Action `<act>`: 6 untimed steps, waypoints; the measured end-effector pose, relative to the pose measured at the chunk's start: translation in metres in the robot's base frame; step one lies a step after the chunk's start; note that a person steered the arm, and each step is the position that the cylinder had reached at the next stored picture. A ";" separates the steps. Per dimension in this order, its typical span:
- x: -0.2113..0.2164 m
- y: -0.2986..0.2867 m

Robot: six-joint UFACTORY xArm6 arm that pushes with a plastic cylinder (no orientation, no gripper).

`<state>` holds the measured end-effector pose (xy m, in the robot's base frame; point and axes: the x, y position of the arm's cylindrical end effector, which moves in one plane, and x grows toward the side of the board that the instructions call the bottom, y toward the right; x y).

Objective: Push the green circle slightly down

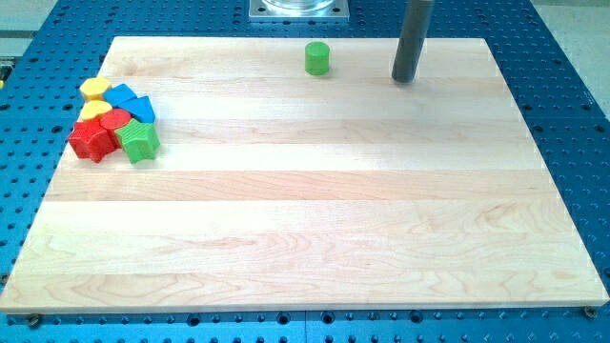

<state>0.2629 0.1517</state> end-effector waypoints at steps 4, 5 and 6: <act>-0.023 -0.065; -0.034 -0.091; 0.039 -0.142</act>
